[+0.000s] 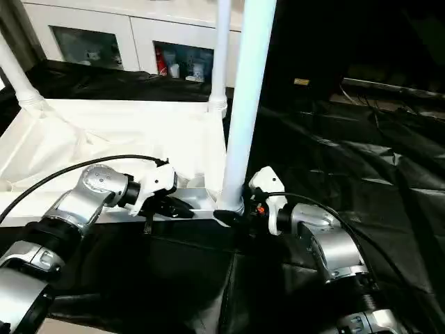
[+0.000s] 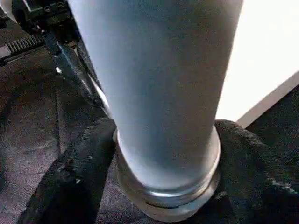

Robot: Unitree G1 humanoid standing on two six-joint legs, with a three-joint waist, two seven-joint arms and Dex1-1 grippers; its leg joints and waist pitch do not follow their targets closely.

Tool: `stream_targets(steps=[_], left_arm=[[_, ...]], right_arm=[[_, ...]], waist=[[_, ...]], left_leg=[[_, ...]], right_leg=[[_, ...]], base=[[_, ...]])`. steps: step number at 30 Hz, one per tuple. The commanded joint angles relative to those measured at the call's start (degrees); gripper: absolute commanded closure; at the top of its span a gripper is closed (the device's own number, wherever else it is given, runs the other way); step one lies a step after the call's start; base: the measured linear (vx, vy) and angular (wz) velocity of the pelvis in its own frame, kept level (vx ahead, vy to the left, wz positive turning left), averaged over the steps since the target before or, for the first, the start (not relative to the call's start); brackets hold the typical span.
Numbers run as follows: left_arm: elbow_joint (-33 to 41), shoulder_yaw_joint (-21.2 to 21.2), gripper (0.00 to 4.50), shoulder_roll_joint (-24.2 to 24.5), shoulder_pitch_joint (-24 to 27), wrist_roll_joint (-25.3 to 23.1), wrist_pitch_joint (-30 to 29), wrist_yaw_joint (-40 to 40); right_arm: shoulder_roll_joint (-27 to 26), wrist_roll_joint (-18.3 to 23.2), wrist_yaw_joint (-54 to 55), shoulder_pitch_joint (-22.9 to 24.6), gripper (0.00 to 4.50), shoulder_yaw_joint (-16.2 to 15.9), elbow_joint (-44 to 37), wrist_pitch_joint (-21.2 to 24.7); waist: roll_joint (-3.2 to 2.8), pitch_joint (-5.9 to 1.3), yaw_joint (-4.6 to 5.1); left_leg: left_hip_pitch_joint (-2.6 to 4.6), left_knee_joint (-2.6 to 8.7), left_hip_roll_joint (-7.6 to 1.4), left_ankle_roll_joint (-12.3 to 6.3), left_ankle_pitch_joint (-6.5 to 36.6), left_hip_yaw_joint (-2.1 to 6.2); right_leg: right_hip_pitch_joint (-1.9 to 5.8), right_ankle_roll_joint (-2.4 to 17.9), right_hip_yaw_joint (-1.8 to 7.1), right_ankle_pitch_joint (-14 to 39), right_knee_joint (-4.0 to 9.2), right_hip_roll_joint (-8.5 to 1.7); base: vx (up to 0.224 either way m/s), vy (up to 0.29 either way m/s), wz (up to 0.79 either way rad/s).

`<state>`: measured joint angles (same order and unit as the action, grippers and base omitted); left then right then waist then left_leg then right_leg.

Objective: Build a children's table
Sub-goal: Rotate leg to tighten

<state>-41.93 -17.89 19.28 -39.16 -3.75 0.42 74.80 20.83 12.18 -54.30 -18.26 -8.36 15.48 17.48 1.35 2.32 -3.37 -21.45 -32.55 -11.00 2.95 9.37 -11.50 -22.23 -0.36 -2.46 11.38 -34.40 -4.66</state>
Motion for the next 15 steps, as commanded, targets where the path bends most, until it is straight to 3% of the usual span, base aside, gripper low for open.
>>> stream_targets(steps=[1, 7, 9, 12, 15], left_arm=[[0.30, 0.61, 4.50, -0.67, 0.09, 2.01, 0.29, 0.10], [0.75, 1.08, 4.50, -0.65, 0.32, 1.70, 0.10, -0.78], [-1.02, 1.42, 4.50, -1.47, -0.25, 0.24, -0.09, -5.39], [-3.04, 2.08, 4.50, -3.21, -1.13, -0.77, -1.05, -10.78], [-5.32, 2.57, 4.50, -7.01, -2.52, -1.66, -2.51, -18.01]], right_arm=[[-0.20, 0.50, -1.23, -1.17, 1.42, -0.72, 0.13, 0.50], [-0.45, 0.87, -1.11, -0.43, 1.63, -0.72, -0.39, 0.98], [-1.94, 0.27, 2.47, -0.14, 1.69, 0.24, 0.92, 0.91], [-4.41, -1.14, 8.77, -0.14, 1.69, 1.53, 3.09, 0.84], [-9.13, -2.41, 18.56, -0.70, 1.71, 3.51, 5.96, 1.71]], waist=[[0.63, -3.11, -0.09], [0.72, -3.10, -0.17], [0.80, -3.14, -0.15], [1.23, -2.86, -0.03], [0.95, -2.70, 0.15]], left_leg=[[1.11, 3.28, -2.51, -2.63, 11.98, 0.95], [1.11, 3.27, -2.50, -2.62, 11.95, 0.97], [1.10, 3.20, -2.47, -2.73, 11.53, 0.94], [1.25, 3.31, -2.39, -1.97, 13.59, 0.92], [1.59, 3.72, -2.52, 0.03, 16.18, 1.19]], right_leg=[[1.92, 13.51, 2.16, 8.29, 3.76, -3.62], [1.95, 13.31, 2.14, 9.00, 3.77, -3.64], [1.94, 13.40, 2.14, 8.55, 3.71, -3.66], [1.61, 12.41, 2.16, 13.21, 4.26, -3.71], [1.12, 11.12, 2.16, 18.25, 4.82, -3.80]], base=[[0.000, 0.000, 0.00], [0.000, 0.000, 0.00], [0.000, 0.000, 0.00], [0.000, 0.000, 0.00], [0.000, 0.000, 0.00]])
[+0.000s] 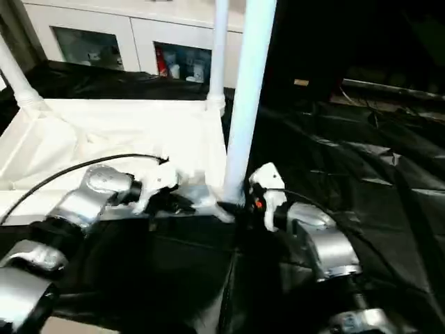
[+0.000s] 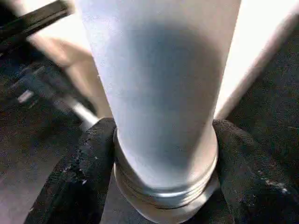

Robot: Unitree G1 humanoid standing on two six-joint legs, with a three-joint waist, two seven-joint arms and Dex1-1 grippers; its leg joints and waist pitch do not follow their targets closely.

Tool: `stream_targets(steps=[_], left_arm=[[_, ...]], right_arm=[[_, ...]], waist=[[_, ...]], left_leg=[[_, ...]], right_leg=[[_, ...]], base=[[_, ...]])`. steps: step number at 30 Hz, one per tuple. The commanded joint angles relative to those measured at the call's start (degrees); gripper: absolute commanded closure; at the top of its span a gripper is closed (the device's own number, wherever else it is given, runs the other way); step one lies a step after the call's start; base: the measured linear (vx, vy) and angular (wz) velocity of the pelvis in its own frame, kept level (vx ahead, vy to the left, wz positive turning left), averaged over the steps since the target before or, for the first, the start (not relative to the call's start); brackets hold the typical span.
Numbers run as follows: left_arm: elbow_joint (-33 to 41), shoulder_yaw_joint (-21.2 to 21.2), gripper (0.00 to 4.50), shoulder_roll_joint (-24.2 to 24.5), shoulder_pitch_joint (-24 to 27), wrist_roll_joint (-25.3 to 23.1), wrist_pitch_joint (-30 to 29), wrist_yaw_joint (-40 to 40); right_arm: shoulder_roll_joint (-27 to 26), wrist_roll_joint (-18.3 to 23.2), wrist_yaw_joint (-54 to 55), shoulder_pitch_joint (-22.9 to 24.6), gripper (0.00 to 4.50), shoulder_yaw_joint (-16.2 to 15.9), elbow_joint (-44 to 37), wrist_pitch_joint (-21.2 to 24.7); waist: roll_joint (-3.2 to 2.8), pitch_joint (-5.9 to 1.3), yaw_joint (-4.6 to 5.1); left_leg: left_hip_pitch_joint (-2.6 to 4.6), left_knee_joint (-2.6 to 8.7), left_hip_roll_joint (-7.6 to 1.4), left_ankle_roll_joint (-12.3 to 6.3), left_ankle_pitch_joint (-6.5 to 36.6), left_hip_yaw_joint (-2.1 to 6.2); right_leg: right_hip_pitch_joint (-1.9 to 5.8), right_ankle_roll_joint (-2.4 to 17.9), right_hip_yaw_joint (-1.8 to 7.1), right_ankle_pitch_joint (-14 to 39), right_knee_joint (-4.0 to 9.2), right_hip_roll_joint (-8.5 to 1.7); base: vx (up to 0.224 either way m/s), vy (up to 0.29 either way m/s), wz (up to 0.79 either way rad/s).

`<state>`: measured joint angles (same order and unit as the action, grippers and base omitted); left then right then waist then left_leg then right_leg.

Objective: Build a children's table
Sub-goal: Rotate leg to tighten

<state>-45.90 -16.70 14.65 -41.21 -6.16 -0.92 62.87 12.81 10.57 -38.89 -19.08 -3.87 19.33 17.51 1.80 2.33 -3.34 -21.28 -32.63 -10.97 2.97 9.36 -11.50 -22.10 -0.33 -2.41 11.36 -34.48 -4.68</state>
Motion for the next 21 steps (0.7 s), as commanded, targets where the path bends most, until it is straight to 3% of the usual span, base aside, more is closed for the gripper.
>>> stream_targets(steps=[1, 2, 3, 5, 7, 10, 11, 13, 15, 17, 21], left_arm=[[-3.18, 1.39, 4.50, -5.60, -1.56, -0.14, -2.04, -11.64], [-3.77, 1.37, 4.50, -6.68, -1.90, -0.40, -2.30, -13.38], [-4.64, 1.41, 4.50, -8.62, -2.45, -0.53, -2.87, -15.76], [-5.39, 0.81, 4.50, -11.44, -3.02, -0.94, -3.56, -17.94], [-5.42, -0.07, 4.50, -13.12, -3.17, -1.29, -3.57, -18.29], [-4.78, -0.79, 4.50, -13.90, -3.05, -1.26, -2.81, -16.62], [-4.86, -0.72, 4.50, -13.97, -3.16, -1.42, -2.46, -16.15], [-5.36, -0.48, 4.50, -12.86, -3.31, -1.72, -1.25, -15.09], [-5.46, -0.28, 4.50, -11.33, -3.28, -1.83, -0.76, -13.87], [-4.90, -0.14, 4.50, -9.70, -3.05, -1.50, -0.37, -11.99], [-3.48, 0.15, 4.50, -6.19, -2.42, -0.41, 0.40, -6.92]], right_arm=[[-4.69, -1.29, 9.63, -0.51, 1.71, 0.34, 4.03, 2.17], [-5.80, -1.44, 11.45, -0.70, 1.71, 0.64, 4.56, 2.23], [-7.33, -2.14, 13.84, -1.11, 1.71, 0.50, 5.29, 1.81], [-9.56, -2.99, 16.96, -1.88, 1.71, 0.23, 6.09, 1.32], [-10.91, -3.62, 18.30, -2.40, 1.71, -0.09, 6.30, 0.93], [-11.44, -4.02, 17.87, -2.73, 1.71, -0.70, 6.05, -1.16], [-11.64, -4.10, 17.69, -2.92, 1.16, -0.63, 6.08, -1.79], [-11.25, -3.94, 16.78, -3.22, 1.00, -0.08, 6.27, -2.40], [-10.09, -3.79, 15.41, -3.28, 0.92, -0.08, 5.93, -2.51], [-8.54, -2.96, 12.46, -2.99, 0.80, -0.10, 4.88, -2.12], [-3.72, -1.86, 3.41, -1.76, 0.80, -1.81, 2.42, -2.39]], waist=[[0.27, -2.62, 0.26], [0.67, -2.63, 0.41], [-0.07, -2.62, 0.31], [0.45, -2.59, 0.42], [0.40, -2.72, 0.35], [-0.03, -2.80, 0.39], [0.07, -2.82, 0.42], [-0.25, -2.76, 0.45], [0.16, -2.81, 0.53], [0.09, -2.84, 0.52], [0.06, -2.98, 0.33]], left_leg=[[1.37, 3.90, -2.50, 0.44, 17.00, 1.30], [1.65, 4.04, -2.40, 1.67, 19.09, 1.48], [1.79, 4.02, -2.41, 1.92, 19.51, 1.57], [1.78, 4.00, -2.20, 1.34, 20.15, 1.49], [1.52, 4.00, -2.04, 0.00, 19.37, 1.51], [1.27, 4.10, -2.11, -0.37, 18.97, 1.58], [1.18, 4.12, -2.07, -0.47, 19.01, 1.59], [1.18, 4.18, -2.08, -0.47, 19.43, 1.65], [1.13, 4.18, -2.08, -0.66, 19.81, 1.63], [1.07, 4.19, -2.12, -0.88, 19.38, 1.65], [0.72, 3.96, -2.13, -2.38, 16.57, 1.48]], right_leg=[[0.89, 10.83, 2.12, 19.31, 4.94, -3.83], [0.84, 9.62, 2.02, 22.13, 5.28, -3.79], [0.77, 9.57, 2.11, 21.92, 5.27, -3.83], [0.83, 9.23, 2.09, 21.62, 5.63, -3.75], [0.93, 8.54, 2.17, 21.80, 5.72, -3.91], [1.04, 8.11, 2.16, 20.80, 5.71, -3.83], [1.11, 8.19, 2.12, 20.36, 5.66, -3.80], [1.06, 8.33, 2.11, 20.46, 5.69, -3.82], [1.10, 8.20, 2.09, 20.85, 5.77, -3.81], [1.17, 8.36, 2.09, 20.31, 5.66, -3.84], [1.72, 9.59, 2.08, 15.24, 5.20, -3.80]], base=[[0.000, 0.000, 0.00], [0.000, 0.000, 0.00], [0.000, 0.000, 0.00], [0.000, 0.000, 0.00], [0.000, 0.000, 0.00], [0.000, 0.000, 0.00], [0.000, 0.000, 0.00], [0.000, 0.000, 0.00], [0.000, 0.000, 0.00], [0.000, 0.000, 0.00], [0.000, 0.000, 0.00]])
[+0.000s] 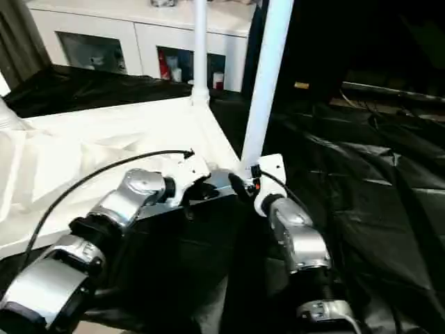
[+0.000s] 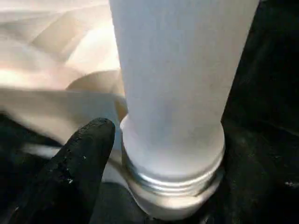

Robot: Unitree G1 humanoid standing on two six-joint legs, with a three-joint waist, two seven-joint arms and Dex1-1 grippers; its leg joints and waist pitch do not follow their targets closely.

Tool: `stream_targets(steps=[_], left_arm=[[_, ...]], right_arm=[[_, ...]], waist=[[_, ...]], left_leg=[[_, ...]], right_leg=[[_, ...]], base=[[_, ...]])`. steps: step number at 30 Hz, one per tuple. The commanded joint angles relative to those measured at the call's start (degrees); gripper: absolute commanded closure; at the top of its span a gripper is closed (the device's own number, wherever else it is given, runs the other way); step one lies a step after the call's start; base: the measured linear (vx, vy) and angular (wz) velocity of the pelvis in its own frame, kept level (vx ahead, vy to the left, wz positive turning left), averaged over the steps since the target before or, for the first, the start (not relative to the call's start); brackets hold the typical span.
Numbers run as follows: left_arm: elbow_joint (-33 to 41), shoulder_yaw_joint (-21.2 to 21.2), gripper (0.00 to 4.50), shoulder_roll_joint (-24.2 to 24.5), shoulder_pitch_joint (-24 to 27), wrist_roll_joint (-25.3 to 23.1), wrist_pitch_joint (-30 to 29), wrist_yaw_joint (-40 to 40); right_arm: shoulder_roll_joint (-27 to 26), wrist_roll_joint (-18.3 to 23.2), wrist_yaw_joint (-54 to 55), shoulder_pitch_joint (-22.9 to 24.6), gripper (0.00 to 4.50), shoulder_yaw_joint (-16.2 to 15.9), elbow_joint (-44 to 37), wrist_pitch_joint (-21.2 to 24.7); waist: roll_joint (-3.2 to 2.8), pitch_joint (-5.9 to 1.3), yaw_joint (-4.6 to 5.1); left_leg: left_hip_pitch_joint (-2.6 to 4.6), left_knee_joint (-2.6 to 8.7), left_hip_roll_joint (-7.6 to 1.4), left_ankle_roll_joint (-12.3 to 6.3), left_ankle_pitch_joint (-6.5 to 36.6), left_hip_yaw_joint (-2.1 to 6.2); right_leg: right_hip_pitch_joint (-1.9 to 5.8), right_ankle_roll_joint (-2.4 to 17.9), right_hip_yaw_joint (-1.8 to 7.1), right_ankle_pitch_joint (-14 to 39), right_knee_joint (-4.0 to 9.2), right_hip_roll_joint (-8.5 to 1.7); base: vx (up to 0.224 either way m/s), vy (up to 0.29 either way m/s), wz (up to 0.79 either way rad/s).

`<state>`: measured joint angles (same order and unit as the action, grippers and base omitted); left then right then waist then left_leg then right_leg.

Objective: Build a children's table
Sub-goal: Rotate leg to tighten

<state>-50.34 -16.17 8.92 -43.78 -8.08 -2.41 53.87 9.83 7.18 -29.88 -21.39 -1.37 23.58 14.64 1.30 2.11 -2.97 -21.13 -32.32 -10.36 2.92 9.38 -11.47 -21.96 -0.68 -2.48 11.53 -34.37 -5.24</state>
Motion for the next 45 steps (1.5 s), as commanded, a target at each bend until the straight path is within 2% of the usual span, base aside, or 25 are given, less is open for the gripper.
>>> stream_targets(steps=[1, 2, 3, 6, 7, 8, 9, 12, 14, 17, 19, 21, 23, 31, 34, 37, 39, 40, 43, 44, 45], left_arm=[[1.43, -0.39, 4.50, 0.62, 0.56, 2.07, 3.03, 4.49], [1.94, -0.32, 4.50, 1.72, 0.98, 2.63, 3.63, 6.93], [2.94, -0.32, 4.50, 3.84, 1.65, 3.47, 4.73, 11.43], [4.14, 0.36, 4.50, 5.77, 2.03, 4.76, 4.08, 15.43], [4.14, 0.36, 4.50, 5.77, 2.03, 4.76, 4.08, 15.43], [4.60, 0.58, 4.50, 6.64, 2.17, 5.53, 4.18, 17.65], [4.60, 0.58, 4.50, 6.64, 2.17, 5.53, 4.18, 17.65], [6.47, 0.29, 4.50, 8.50, 3.24, 7.09, 2.89, 22.26], [7.09, 0.25, 4.50, 9.19, 3.79, 7.49, 2.62, 23.55], [7.34, 0.25, 4.50, 9.53, 4.09, 7.39, 2.53, 23.90], [7.52, 0.33, 4.50, 9.46, 4.25, 7.39, 2.59, 23.75], [7.48, 0.28, 4.50, 9.37, 4.24, 7.24, 2.67, 23.39], [7.79, 0.31, 4.50, 9.23, 4.34, 7.16, 2.60, 22.95], [8.57, 0.80, 4.50, 9.38, 5.07, 7.01, 2.63, 22.06], [7.00, 1.25, 4.50, 8.19, 4.54, 5.53, 2.76, 16.86], [5.71, 1.58, 4.50, 6.74, 3.97, 4.61, 2.21, 12.67], [3.40, 1.76, 4.50, 1.46, 2.54, 3.05, -0.08, 3.20], [3.34, 1.77, 4.50, 1.25, 2.50, 3.01, -0.16, 2.87], [2.54, 1.69, 4.50, -1.46, 1.91, 2.52, -1.17, -1.21], [1.39, 0.97, 4.50, -4.93, 1.09, 1.55, -2.08, -5.61], [1.13, 0.69, 4.50, -6.08, 0.89, 1.23, -2.23, -6.88]], right_arm=[[0.93, 1.86, -8.25, 1.09, 0.80, -4.84, -2.80, 0.50], [2.55, 2.41, -10.81, 1.58, 0.80, -5.09, -3.59, 0.65], [5.38, 3.57, -15.44, 2.36, 0.80, -5.20, -5.10, 1.28], [8.57, 4.61, -20.67, 3.24, 0.80, -5.65, -7.29, 2.22], [8.57, 4.61, -20.67, 3.24, 0.80, -5.65, -7.29, 2.22], [9.84, 5.00, -22.75, 3.32, 0.80, -5.57, -7.76, 2.21], [9.84, 5.00, -22.75, 3.32, 0.80, -5.57, -7.76, 2.21], [10.98, 5.64, -24.55, 3.45, 0.80, -5.43, -8.62, 2.31], [11.14, 6.20, -25.20, 3.29, 0.80, -5.71, -8.97, 2.47], [11.03, 6.26, -26.01, 3.20, 0.80, -6.34, -9.08, 2.46], [10.63, 6.05, -26.23, 3.20, 0.80, -6.67, -8.82, 2.19], [10.46, 6.02, -26.58, 3.23, 0.95, -6.90, -8.71, 2.20], [10.32, 5.83, -26.96, 3.48, 1.13, -7.29, -8.76, 2.21], [10.12, 6.21, -25.69, 4.39, 1.65, -7.17, -9.30, 2.64], [8.18, 5.68, -21.34, 4.91, 1.77, -6.15, -8.73, 3.34], [6.42, 5.06, -17.41, 4.86, 1.78, -5.19, -7.49, 3.52], [0.75, 2.38, -4.38, 4.30, 1.78, -2.97, -3.41, 3.64], [0.53, 2.29, -3.90, 4.27, 1.78, -2.89, -3.27, 3.67], [-2.15, 1.59, 1.47, 3.68, 1.78, -1.87, -1.94, 3.86], [-5.60, 0.78, 8.56, 2.36, 1.78, -0.39, -0.20, 4.27], [-6.59, 0.57, 10.26, 1.96, 1.78, -0.17, 0.23, 4.37]], waist=[[0.53, -2.77, -0.09], [0.69, -2.82, -0.18], [0.58, -2.85, -0.22], [0.36, -3.00, -0.21], [0.36, -3.00, -0.21], [0.32, -3.16, -0.31], [0.29, -3.23, -0.37], [0.31, -3.19, -0.52], [0.38, -3.18, -0.60], [0.27, -3.16, -0.86], [0.44, -3.08, -0.79], [0.62, -3.03, -0.78], [0.55, -2.99, -0.80], [0.58, -3.12, -0.64], [0.58, -3.06, -0.67], [0.48, -2.85, -0.52], [0.43, -2.68, -0.30], [0.58, -2.67, -0.19], [0.59, -2.57, -0.27], [0.08, -2.47, -0.07], [0.09, -2.42, 0.12]], left_leg=[[0.54, 3.61, -2.77, -2.58, 16.02, 1.42], [0.42, 3.50, -2.72, -3.27, 15.22, 1.36], [0.39, 3.46, -2.78, -3.60, 14.39, 1.37], [0.52, 3.26, -3.06, -4.15, 12.47, 1.22], [0.52, 3.26, -3.06, -4.15, 12.47, 1.22], [0.56, 3.05, -3.09, -4.65, 10.80, 1.10], [0.57, 2.96, -3.09, -4.98, 10.01, 1.06], [0.55, 2.82, -3.21, -5.49, 9.10, 0.83], [0.62, 2.79, -3.23, -5.33, 9.45, 0.76], [0.65, 2.75, -3.31, -4.68, 10.21, 0.72], [0.49, 2.82, -3.28, -4.26, 10.64, 0.77], [0.45, 2.80, -3.15, -3.66, 11.79, 0.81], [0.45, 2.82, -3.14, -3.35, 12.03, 0.84], [0.37, 2.67, -3.06, -3.74, 10.88, 0.84], [0.45, 2.67, -3.08, -3.76, 11.04, 0.82], [0.60, 2.95, -3.09, -2.26, 13.73, 0.94], [0.89, 3.15, -3.03, -0.30, 16.56, 1.02], [0.71, 3.34, -2.97, 0.44, 17.11, 1.29], [0.90, 3.28, -2.92, 0.17, 18.43, 1.22], [1.02, 3.37, -2.89, 0.52, 19.28, 1.23], [1.11, 3.50, -2.77, 1.27, 20.72, 1.46]], right_leg=[[1.60, 10.17, 2.14, 14.20, 4.96, -3.25], [1.80, 10.52, 2.13, 13.26, 4.89, -3.35], [1.88, 11.00, 2.07, 12.36, 4.73, -3.33], [1.84, 13.22, 2.01, 7.44, 4.09, -3.13], [1.84, 13.22, 2.01, 7.44, 4.09, -3.13], [1.90, 14.62, 1.96, 3.66, 3.57, -3.02], [2.00, 15.37, 1.88, 2.10, 3.35, -3.04], [2.01, 16.35, 1.85, 0.61, 3.06, -3.01], [1.92, 16.46, 1.85, 1.63, 3.14, -3.06], [1.66, 16.14, 1.90, 3.12, 3.17, -3.06], [1.63, 15.79, 1.91, 3.76, 3.20, -3.09], [1.61, 14.94, 2.00, 6.21, 3.42, -3.22], [1.53, 14.50, 2.05, 7.24, 3.52, -3.24], [1.56, 14.52, 2.02, 5.41, 3.24, -3.05], [1.41, 14.52, 2.07, 5.78, 3.30, -3.09], [1.20, 13.51, 2.06, 10.45, 3.84, -3.14], [0.64, 12.61, 2.12, 14.72, 4.28, -3.19], [0.95, 11.70, 2.00, 17.13, 4.41, -3.32], [0.62, 10.29, 2.18, 19.31, 4.95, -3.36], [0.26, 9.89, 2.26, 20.19, 5.21, -3.21], [0.27, 9.46, 2.10, 22.06, 5.27, -3.20]], base=[[0.000, 0.000, 0.00], [0.000, 0.000, 0.00], [0.000, 0.000, 0.00], [0.000, 0.000, 0.00], [0.000, 0.000, 0.00], [0.000, 0.000, 0.00], [0.000, 0.000, 0.00], [0.000, 0.000, 0.00], [0.000, 0.000, 0.00], [0.000, 0.000, 0.00], [0.000, 0.000, 0.00], [0.000, 0.000, 0.00], [0.000, 0.000, 0.00], [0.000, 0.000, 0.00], [0.000, 0.000, 0.00], [0.000, 0.000, 0.00], [0.000, 0.000, 0.00], [0.000, 0.000, 0.00], [0.000, 0.000, 0.00], [0.000, 0.000, 0.00], [0.000, 0.000, 0.00]])
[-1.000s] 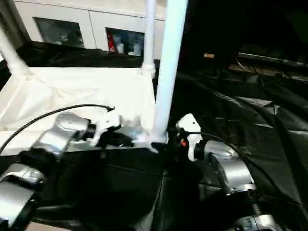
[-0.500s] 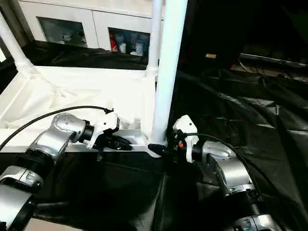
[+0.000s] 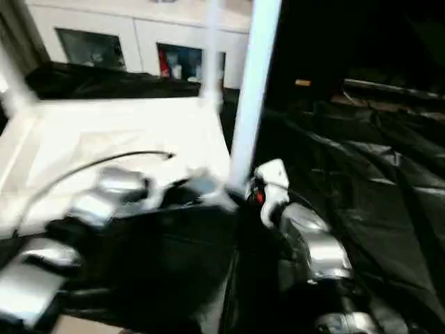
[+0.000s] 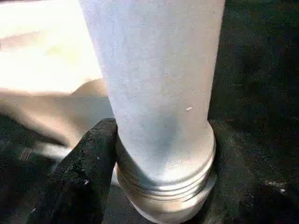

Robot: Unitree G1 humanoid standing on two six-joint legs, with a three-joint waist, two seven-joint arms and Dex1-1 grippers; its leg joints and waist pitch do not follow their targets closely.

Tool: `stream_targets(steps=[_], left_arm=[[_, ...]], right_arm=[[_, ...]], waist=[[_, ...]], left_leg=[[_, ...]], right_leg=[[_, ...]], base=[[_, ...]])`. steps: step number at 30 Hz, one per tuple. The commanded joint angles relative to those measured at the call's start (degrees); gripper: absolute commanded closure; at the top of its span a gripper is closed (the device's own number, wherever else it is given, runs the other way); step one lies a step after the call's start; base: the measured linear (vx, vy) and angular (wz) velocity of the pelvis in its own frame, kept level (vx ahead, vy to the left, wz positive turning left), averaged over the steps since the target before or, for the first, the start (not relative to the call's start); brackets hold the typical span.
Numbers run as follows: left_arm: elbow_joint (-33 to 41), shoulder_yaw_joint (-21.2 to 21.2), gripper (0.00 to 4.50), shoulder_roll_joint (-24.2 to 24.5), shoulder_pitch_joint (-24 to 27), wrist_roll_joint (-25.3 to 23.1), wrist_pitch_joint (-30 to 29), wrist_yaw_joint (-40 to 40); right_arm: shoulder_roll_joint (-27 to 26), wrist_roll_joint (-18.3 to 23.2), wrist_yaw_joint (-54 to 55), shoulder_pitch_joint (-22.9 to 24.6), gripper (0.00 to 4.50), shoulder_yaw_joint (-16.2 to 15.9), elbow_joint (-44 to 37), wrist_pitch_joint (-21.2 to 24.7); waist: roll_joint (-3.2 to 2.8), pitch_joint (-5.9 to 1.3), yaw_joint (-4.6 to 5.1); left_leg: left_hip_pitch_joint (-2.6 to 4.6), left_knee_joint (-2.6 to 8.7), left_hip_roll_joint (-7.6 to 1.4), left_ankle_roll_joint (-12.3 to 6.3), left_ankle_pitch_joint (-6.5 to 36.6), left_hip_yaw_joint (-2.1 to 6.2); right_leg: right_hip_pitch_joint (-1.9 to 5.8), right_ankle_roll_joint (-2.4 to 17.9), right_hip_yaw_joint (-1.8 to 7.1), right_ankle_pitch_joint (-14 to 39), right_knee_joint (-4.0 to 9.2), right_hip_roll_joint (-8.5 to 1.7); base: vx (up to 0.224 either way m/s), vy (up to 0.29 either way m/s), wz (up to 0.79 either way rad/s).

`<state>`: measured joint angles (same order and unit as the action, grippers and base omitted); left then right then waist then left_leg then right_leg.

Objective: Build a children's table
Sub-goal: Rotate leg to tighten

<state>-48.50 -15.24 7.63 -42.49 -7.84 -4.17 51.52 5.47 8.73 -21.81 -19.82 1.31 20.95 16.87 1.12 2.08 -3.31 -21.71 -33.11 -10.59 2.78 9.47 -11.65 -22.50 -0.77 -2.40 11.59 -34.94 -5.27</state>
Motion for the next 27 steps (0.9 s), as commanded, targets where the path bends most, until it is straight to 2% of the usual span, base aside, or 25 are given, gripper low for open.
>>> stream_targets(steps=[1, 3, 5, 6, 9, 10, 11, 13, 16, 18, 19, 20, 22, 27], left_arm=[[-0.77, -0.39, 4.50, -5.76, -0.47, 0.97, -0.71, -4.91], [-0.49, -0.88, 4.50, -7.32, -0.39, 1.02, -0.55, -4.22], [-0.46, -1.41, 4.50, -7.84, -0.46, 0.65, 0.15, -3.45], [-0.46, -1.41, 4.50, -7.84, -0.46, 0.65, 0.15, -3.45], [-0.06, -1.32, 4.50, -5.47, -0.23, 0.72, 0.96, -1.56], [-0.04, -1.32, 4.50, -5.39, -0.22, 0.72, 0.98, -1.48], [0.11, -1.24, 4.50, -4.70, -0.11, 0.73, 1.17, -0.79], [1.00, -1.11, 4.50, -2.77, 0.37, 0.87, 1.36, 1.63], [2.39, -1.32, 4.50, 1.53, 1.23, 1.71, 2.71, 8.42], [2.70, -1.36, 4.50, 2.96, 1.45, 2.27, 3.20, 11.44], [3.07, -1.45, 4.50, 4.12, 1.67, 2.62, 3.57, 13.61], [3.18, -1.48, 4.50, 4.44, 1.74, 2.70, 3.65, 14.18], [4.23, -1.86, 4.50, 6.17, 2.22, 3.26, 4.16, 17.81], [6.24, -2.17, 4.50, 8.93, 2.81, 4.98, 3.14, 24.41]], right_arm=[[-2.77, -1.47, 3.21, 0.11, 1.78, -3.11, 3.02, 2.05], [-3.82, -2.39, 4.29, -0.19, 1.78, -3.64, 2.91, 1.12], [-4.20, -3.16, 3.30, -0.13, 1.78, -4.73, 2.31, -1.05], [-4.20, -3.16, 3.30, -0.13, 1.23, -4.73, 2.31, -1.05], [-2.32, -1.57, -0.94, -0.07, 1.03, -4.32, 1.24, -2.51], [-2.24, -1.56, -1.09, -0.07, 0.73, -4.33, 1.22, -2.52], [-1.50, -1.42, -2.37, -0.10, 0.73, -4.44, 1.03, -2.60], [0.94, -0.92, -6.44, 0.10, 0.73, -5.36, 0.04, -2.81], [6.89, 0.28, -17.34, 1.24, 0.73, -7.39, -2.72, -3.03], [8.92, 1.06, -20.96, 1.61, 0.73, -7.67, -3.82, -2.78], [10.33, 1.89, -23.59, 1.93, 0.73, -7.77, -4.87, -2.15], [10.69, 2.13, -24.28, 2.01, 0.73, -7.78, -5.16, -1.95], [12.86, 2.92, -28.31, 2.38, 0.73, -8.35, -6.44, -1.59], [15.98, 3.59, -33.83, 1.74, 0.73, -8.81, -5.79, -2.17]], waist=[[0.35, -2.48, 0.39], [0.29, -2.40, 0.31], [0.39, -2.31, 0.45], [0.35, -2.36, 0.41], [0.16, -2.44, 0.28], [0.20, -2.58, 0.28], [0.47, -2.63, 0.25], [0.36, -2.64, 0.21], [0.57, -2.67, 0.11], [0.56, -2.76, 0.11], [0.85, -2.89, 0.08], [0.79, -2.95, 0.11], [0.72, -3.04, 0.12], [0.57, -3.16, -0.28]], left_leg=[[1.76, 4.33, -2.60, 1.54, 21.02, 1.71], [1.91, 4.32, -2.64, 1.34, 21.10, 1.63], [1.83, 4.49, -2.41, 0.74, 22.59, 1.81], [1.78, 4.52, -2.44, 0.65, 22.34, 1.84], [1.61, 4.66, -2.52, 0.09, 21.03, 1.83], [1.43, 4.72, -2.58, -0.15, 19.90, 1.86], [1.37, 4.70, -2.56, -0.44, 19.30, 1.79], [1.21, 4.60, -2.52, -1.13, 18.27, 1.72], [0.87, 4.35, -2.52, -2.67, 15.84, 1.57], [0.90, 4.23, -2.58, -3.10, 14.89, 1.50], [0.89, 4.02, -2.68, -3.91, 12.98, 1.46], [0.79, 3.95, -2.65, -4.26, 12.16, 1.44], [0.99, 3.78, -2.79, -5.07, 10.37, 1.30], [1.14, 3.49, -3.00, -6.00, 8.76, 1.06]], right_leg=[[0.90, 8.85, 2.05, 23.10, 6.07, -3.30], [0.71, 8.61, 2.14, 22.50, 6.23, -3.19], [0.89, 7.58, 2.13, 24.83, 6.53, -3.27], [0.97, 7.47, 2.15, 24.74, 6.55, -3.30], [1.17, 7.79, 2.15, 22.47, 6.45, -3.28], [1.48, 8.15, 2.09, 20.37, 6.20, -3.24], [1.53, 8.34, 2.08, 19.30, 6.12, -3.18], [1.76, 9.16, 2.08, 17.24, 5.88, -3.19], [2.23, 10.06, 2.06, 14.44, 5.55, -3.31], [2.24, 10.59, 2.06, 12.97, 5.40, -3.32], [2.40, 11.92, 1.99, 9.81, 4.89, -3.29], [2.51, 12.35, 1.97, 8.59, 4.74, -3.25], [2.44, 14.05, 1.90, 4.83, 4.27, -3.12], [2.41, 16.29, 1.81, 1.26, 3.67, -3.11]], base=[[0.000, 0.000, 0.00], [0.000, 0.000, 0.00], [0.000, 0.000, 0.00], [0.000, 0.000, 0.00], [0.000, 0.000, 0.00], [0.000, 0.000, 0.00], [0.000, 0.000, 0.00], [0.000, 0.000, 0.00], [0.000, 0.000, 0.00], [0.000, 0.000, 0.00], [0.000, 0.000, 0.00], [0.000, 0.000, 0.00], [0.000, 0.000, 0.00], [0.000, 0.000, 0.00]])
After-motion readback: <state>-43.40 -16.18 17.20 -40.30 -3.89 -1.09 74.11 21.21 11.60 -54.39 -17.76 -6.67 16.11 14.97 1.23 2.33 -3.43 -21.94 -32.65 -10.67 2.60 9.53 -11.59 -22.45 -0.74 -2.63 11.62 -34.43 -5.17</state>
